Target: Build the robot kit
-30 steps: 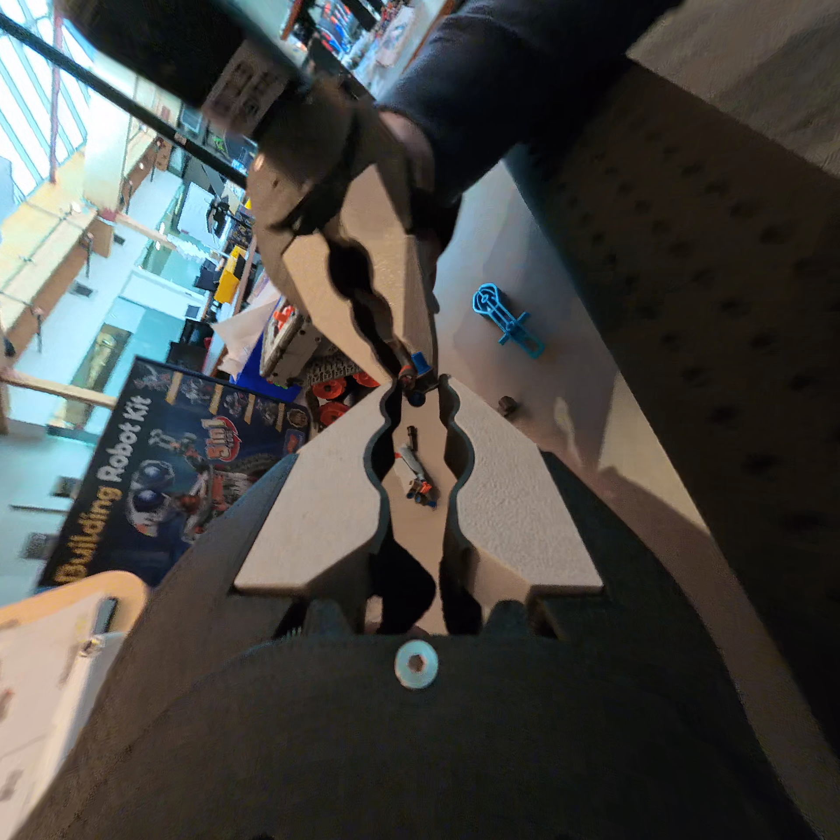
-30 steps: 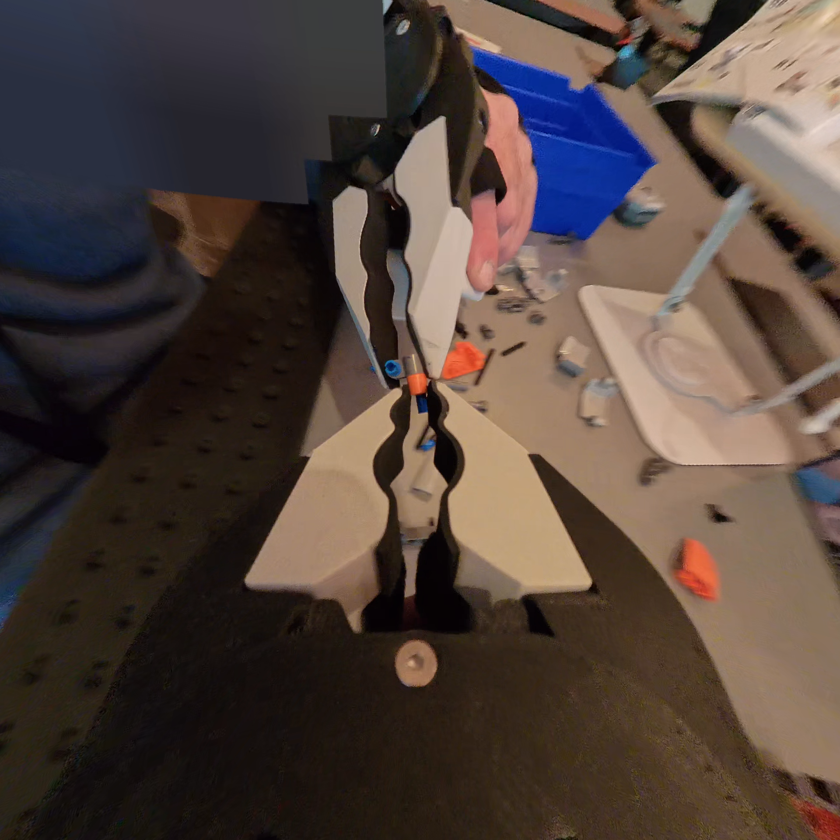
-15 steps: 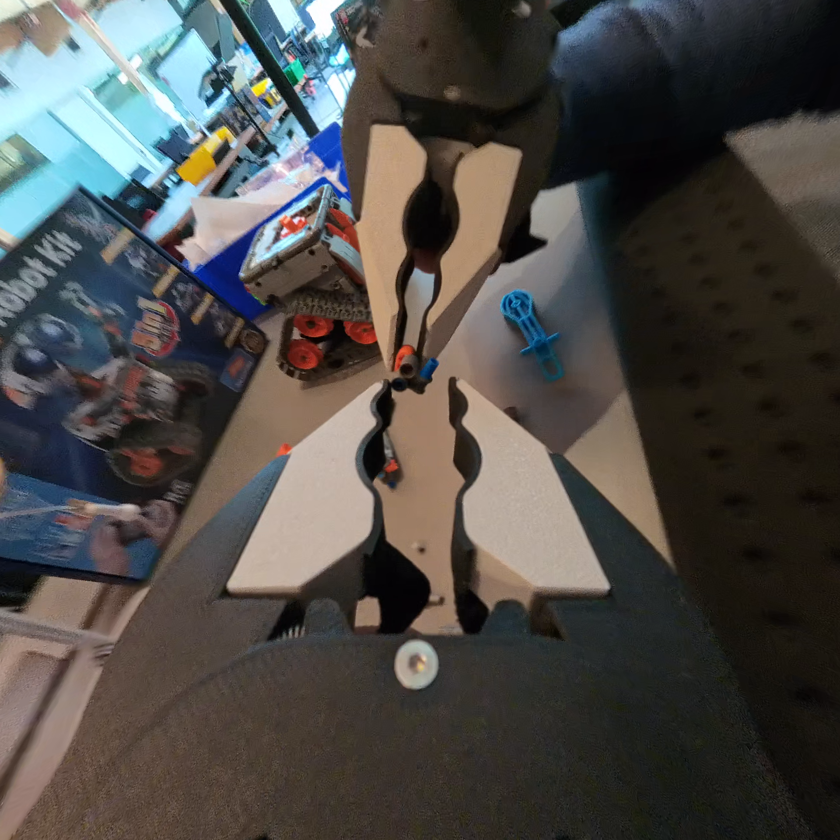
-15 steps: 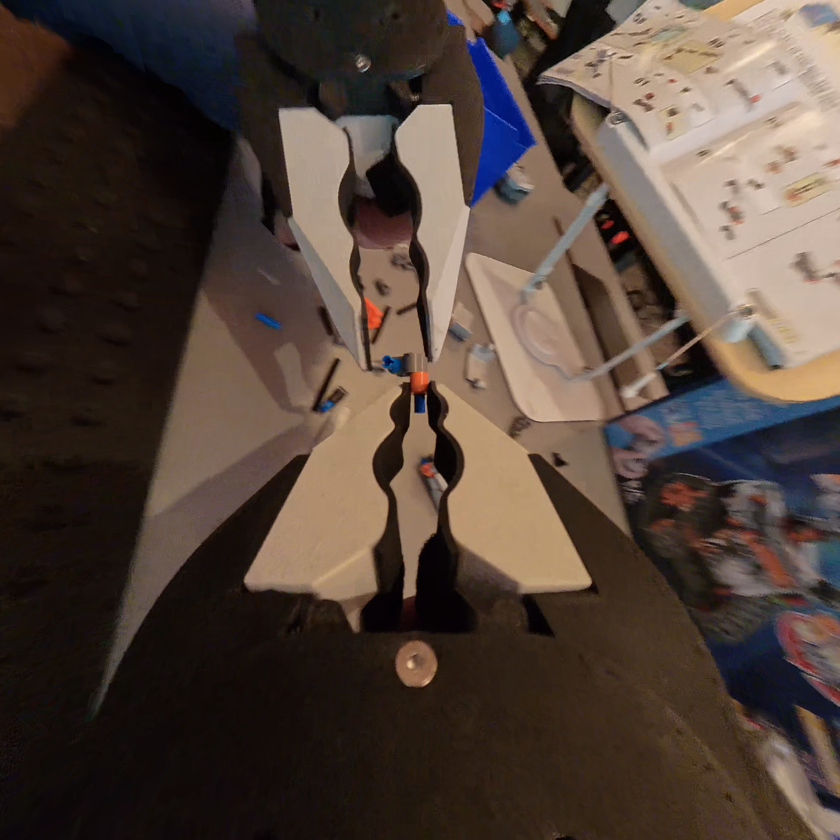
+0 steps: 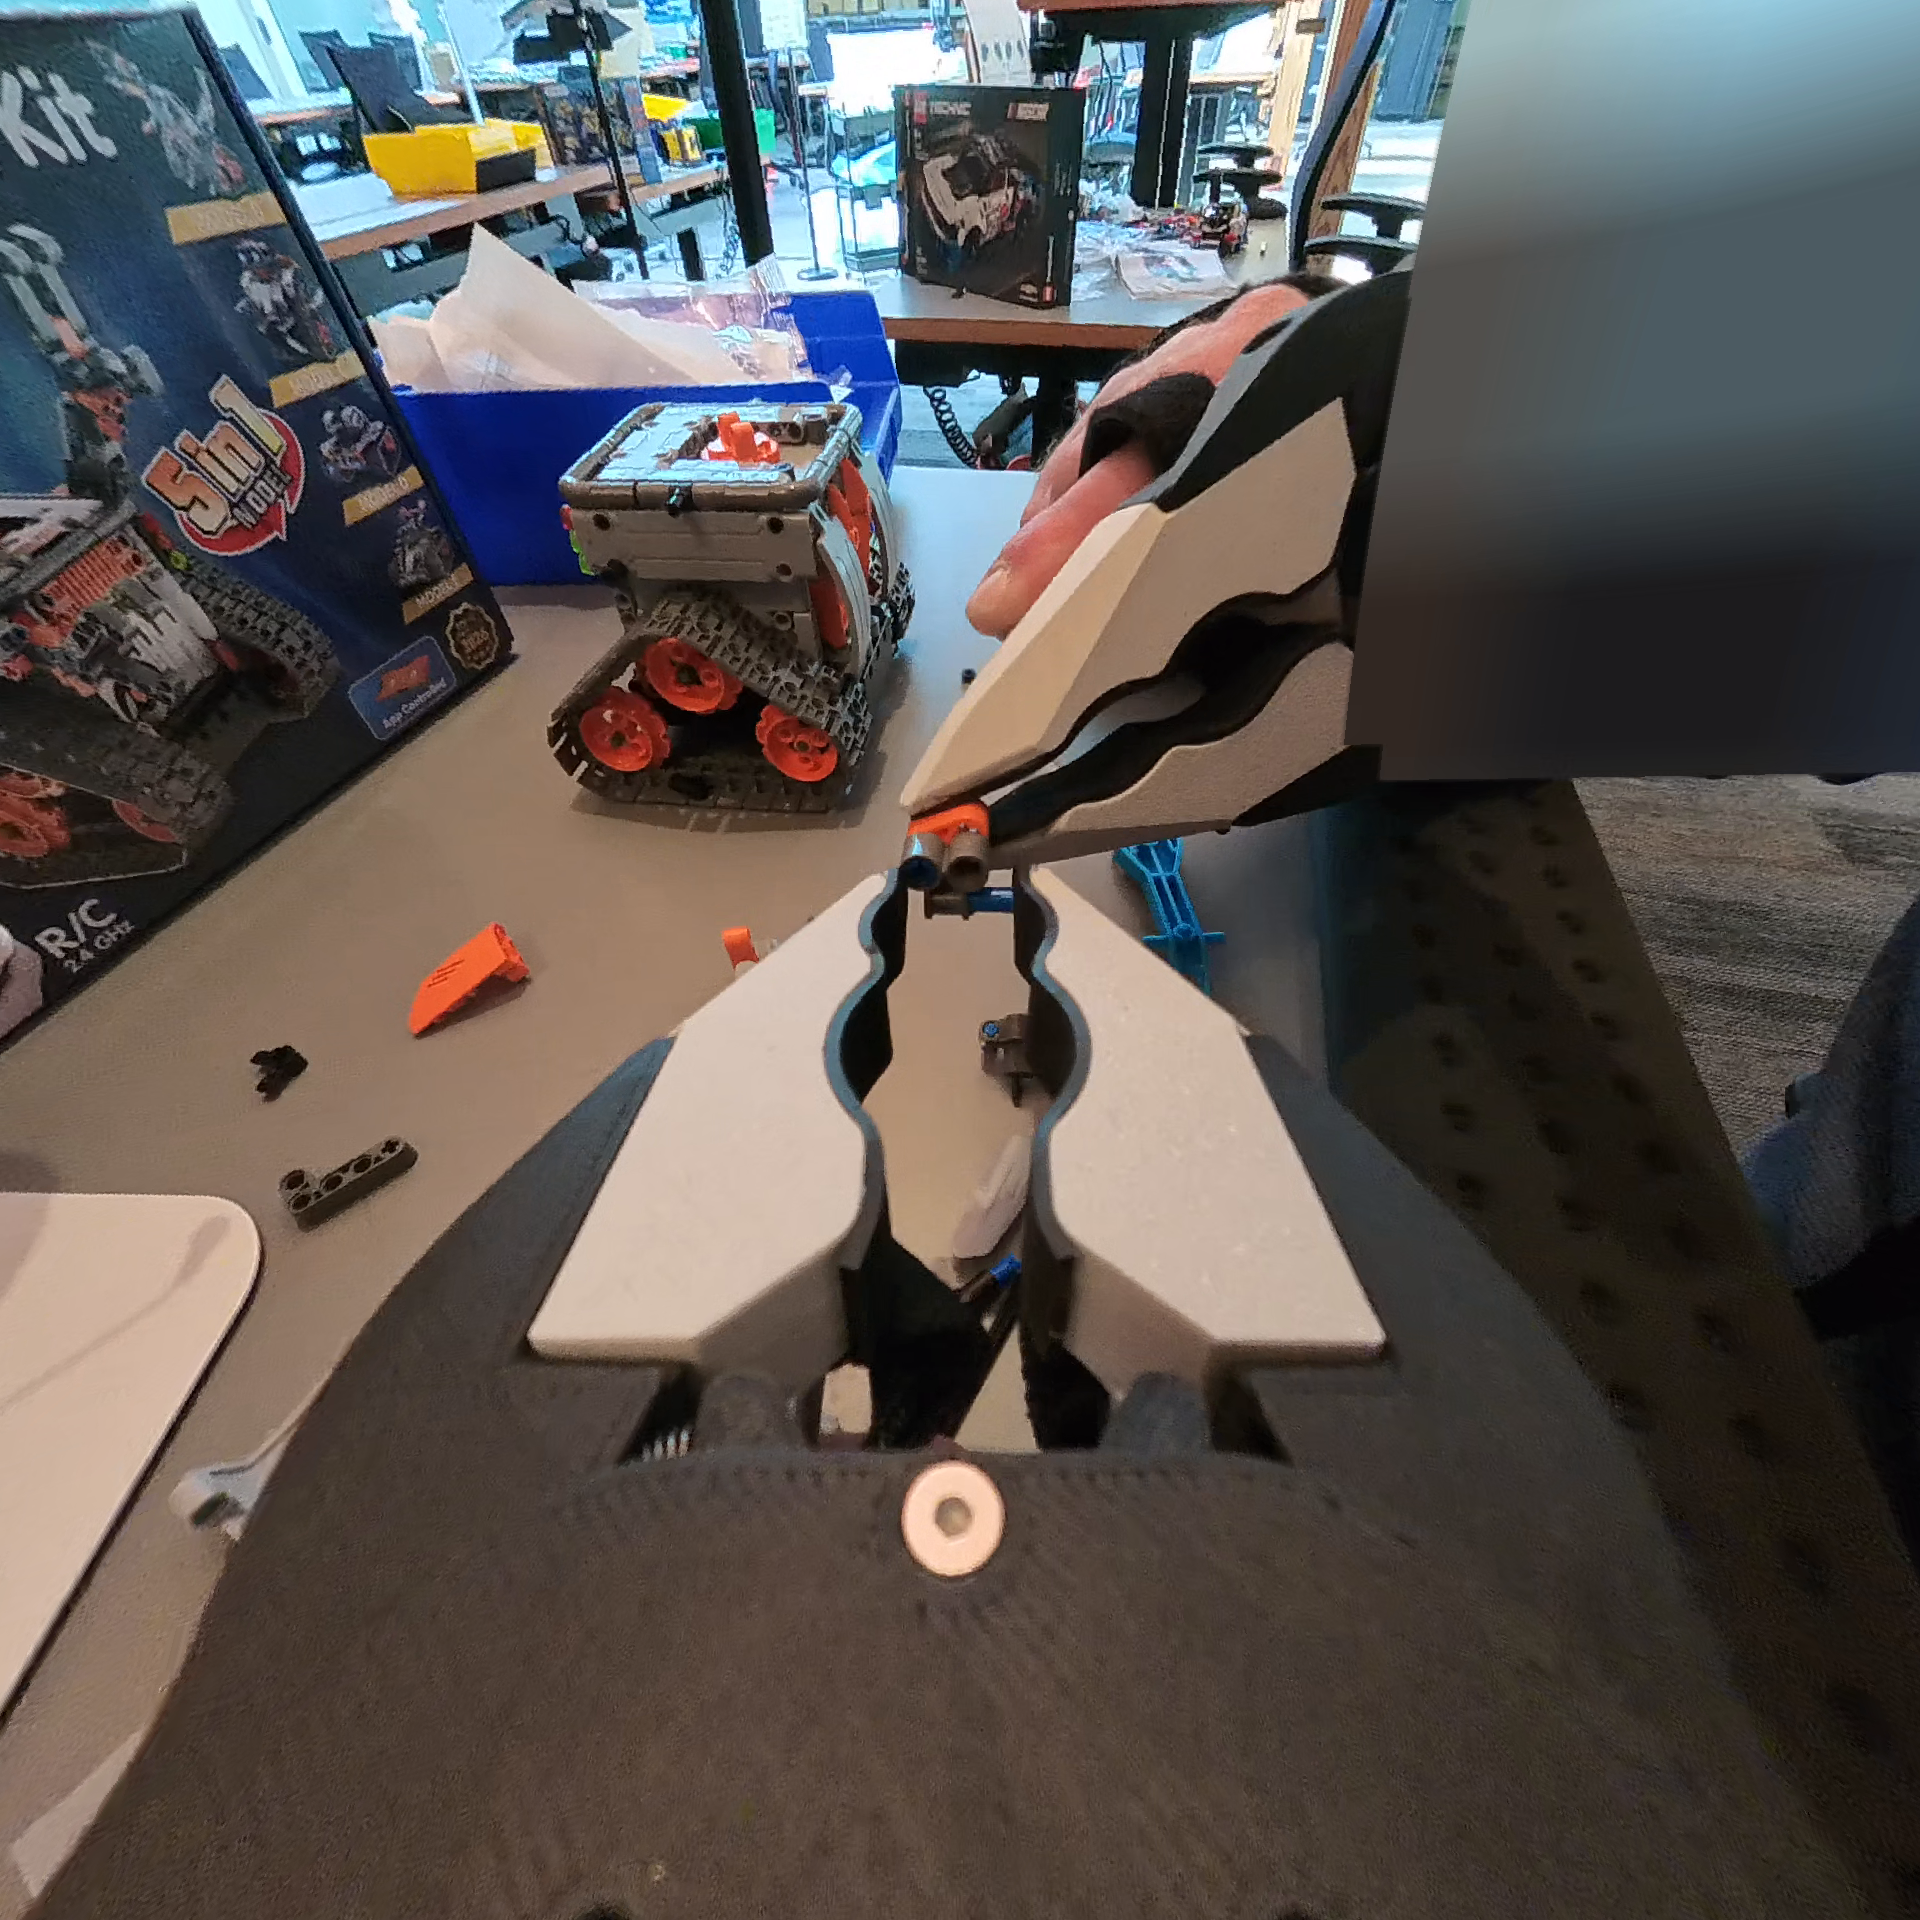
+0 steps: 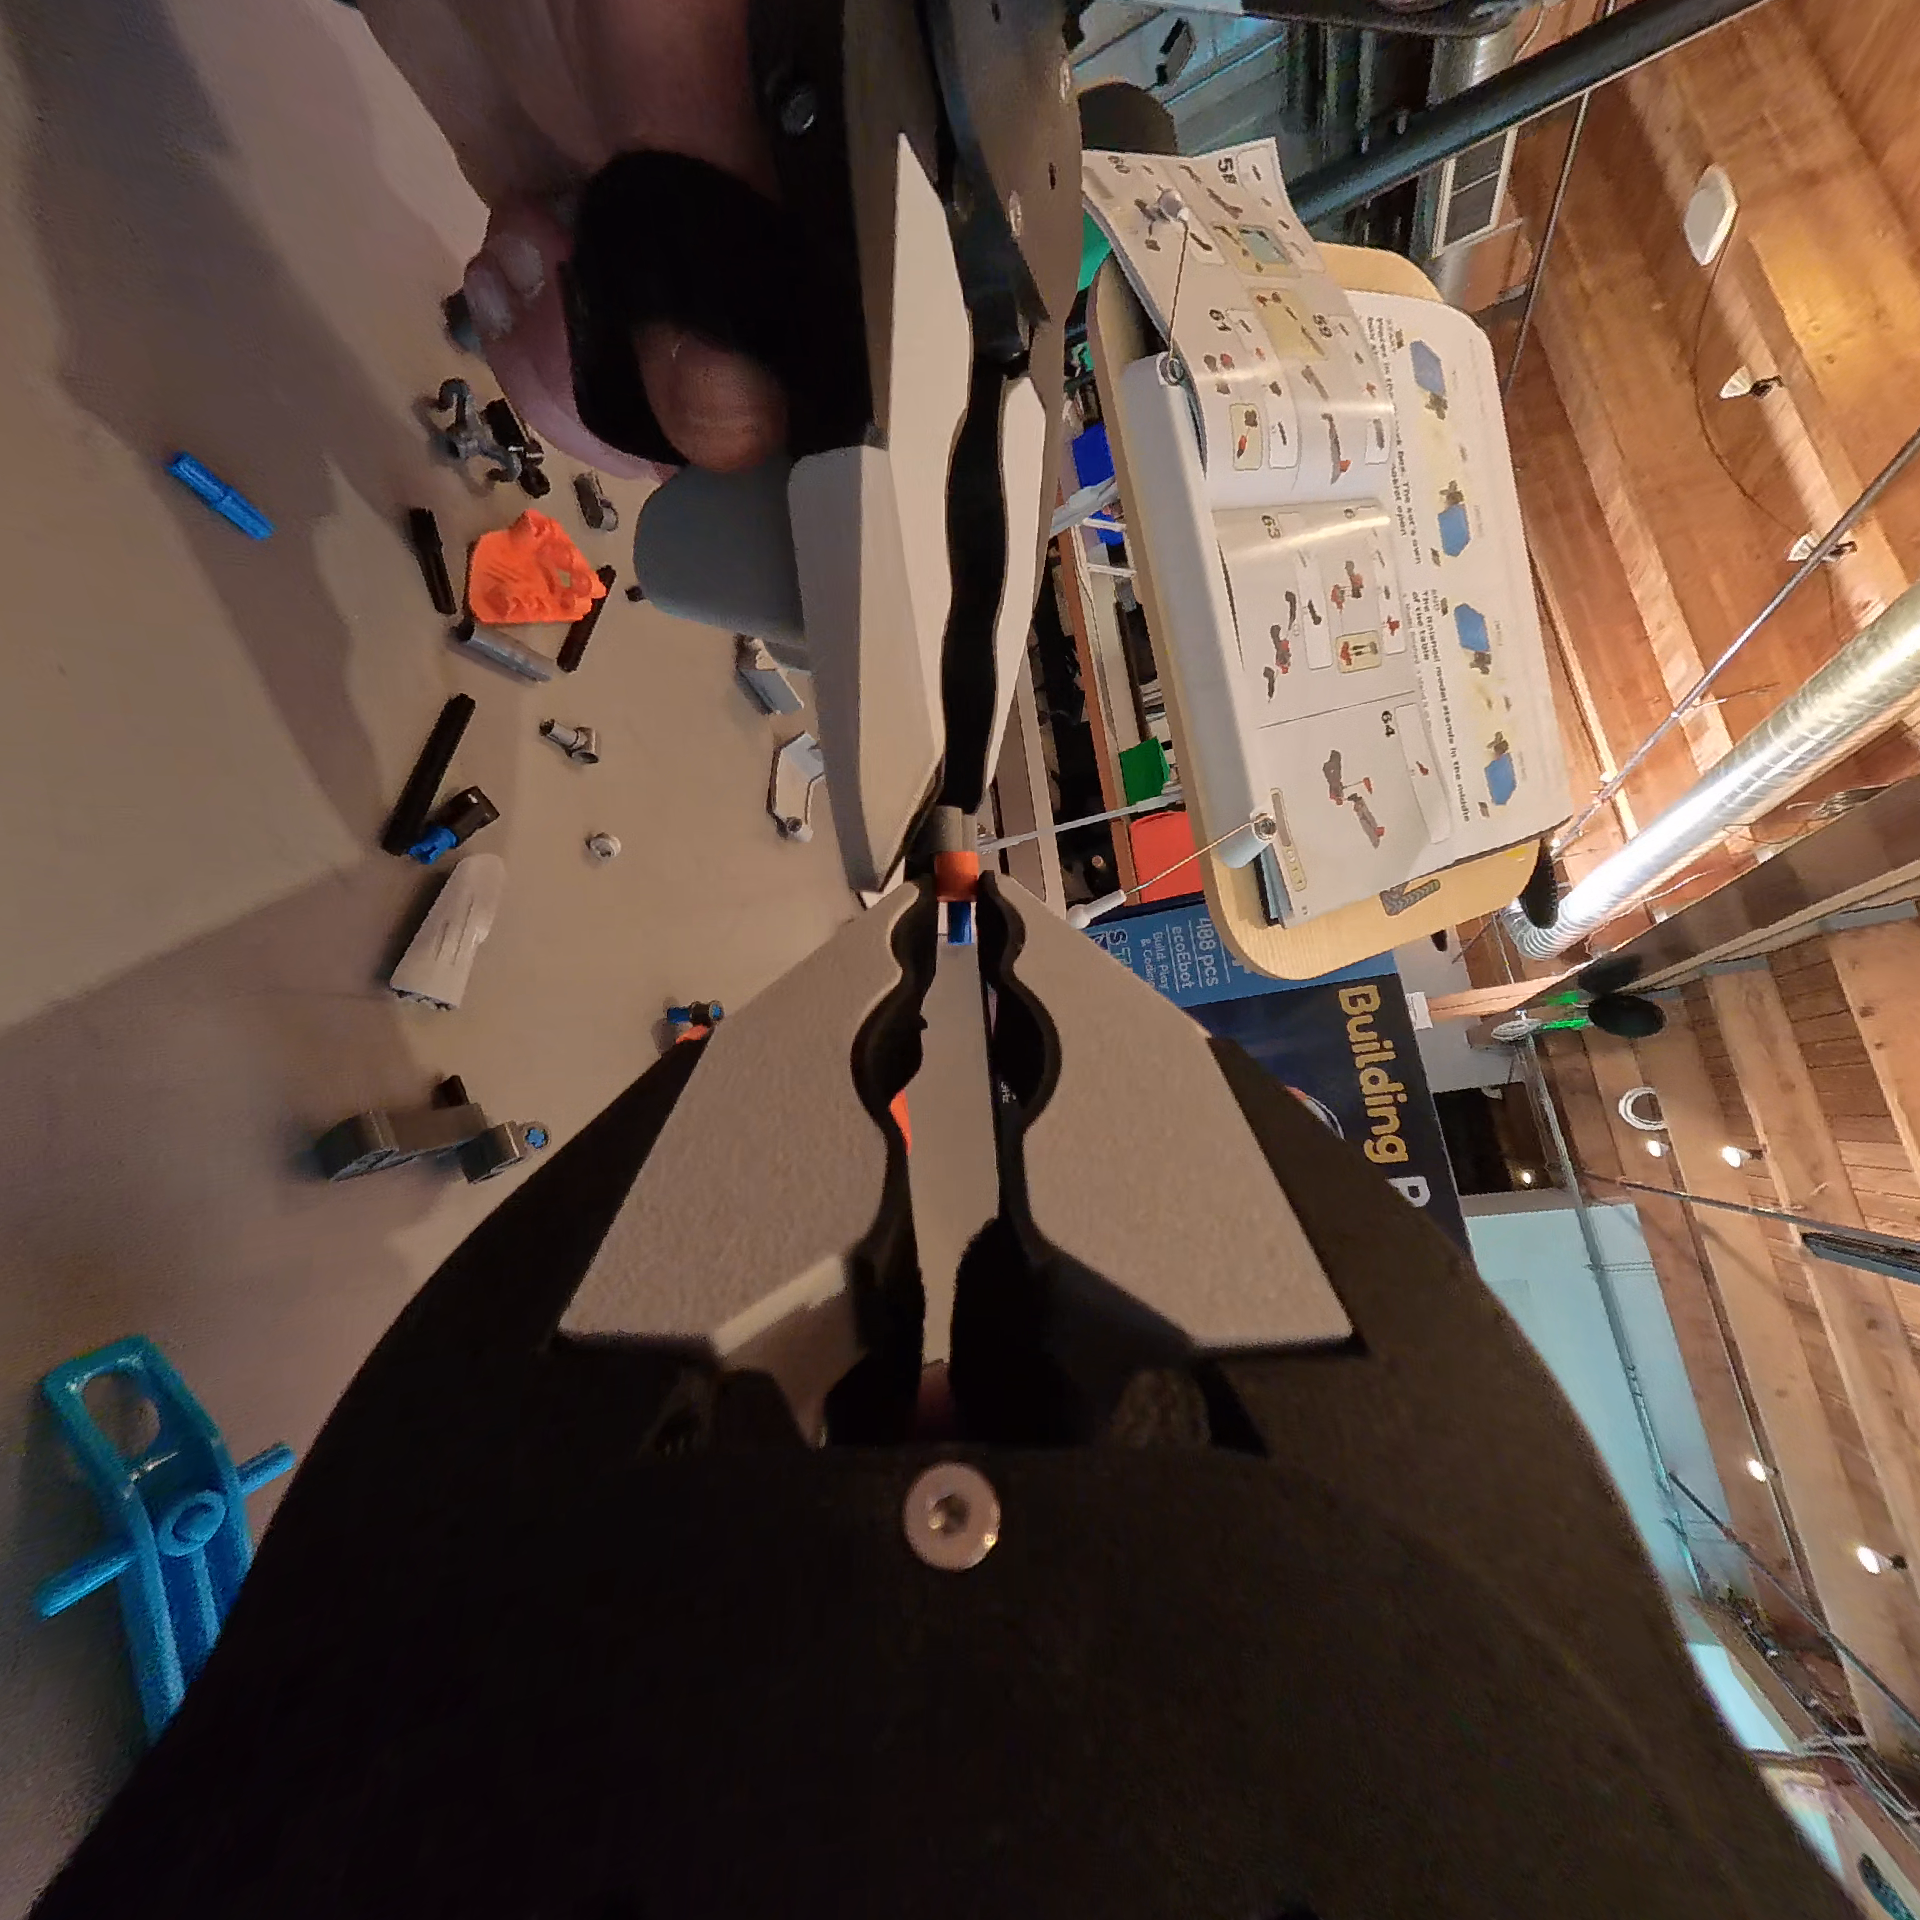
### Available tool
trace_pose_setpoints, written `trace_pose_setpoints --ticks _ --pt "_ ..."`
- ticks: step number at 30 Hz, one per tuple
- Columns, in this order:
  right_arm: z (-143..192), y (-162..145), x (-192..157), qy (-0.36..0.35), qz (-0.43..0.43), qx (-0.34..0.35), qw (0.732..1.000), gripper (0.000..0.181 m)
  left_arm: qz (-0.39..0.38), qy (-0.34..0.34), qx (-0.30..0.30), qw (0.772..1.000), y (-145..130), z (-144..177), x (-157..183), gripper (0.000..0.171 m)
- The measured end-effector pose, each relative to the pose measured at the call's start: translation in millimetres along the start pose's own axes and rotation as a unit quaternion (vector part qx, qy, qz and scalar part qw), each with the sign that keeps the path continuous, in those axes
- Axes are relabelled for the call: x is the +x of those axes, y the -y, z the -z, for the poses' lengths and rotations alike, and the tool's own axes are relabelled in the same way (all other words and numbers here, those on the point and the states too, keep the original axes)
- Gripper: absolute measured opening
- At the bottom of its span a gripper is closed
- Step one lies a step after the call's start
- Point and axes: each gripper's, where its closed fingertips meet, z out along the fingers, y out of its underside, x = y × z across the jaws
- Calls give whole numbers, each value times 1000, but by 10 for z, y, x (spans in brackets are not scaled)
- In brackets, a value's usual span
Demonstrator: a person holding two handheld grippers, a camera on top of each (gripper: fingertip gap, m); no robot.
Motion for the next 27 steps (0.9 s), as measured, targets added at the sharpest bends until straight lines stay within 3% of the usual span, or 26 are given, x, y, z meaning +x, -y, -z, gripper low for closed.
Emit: trace_pose_setpoints --ticks 27 --pt "-6 -18 -43 66 -116 19 991 5 -145 40 -19 988 -57 -19 -34 17"
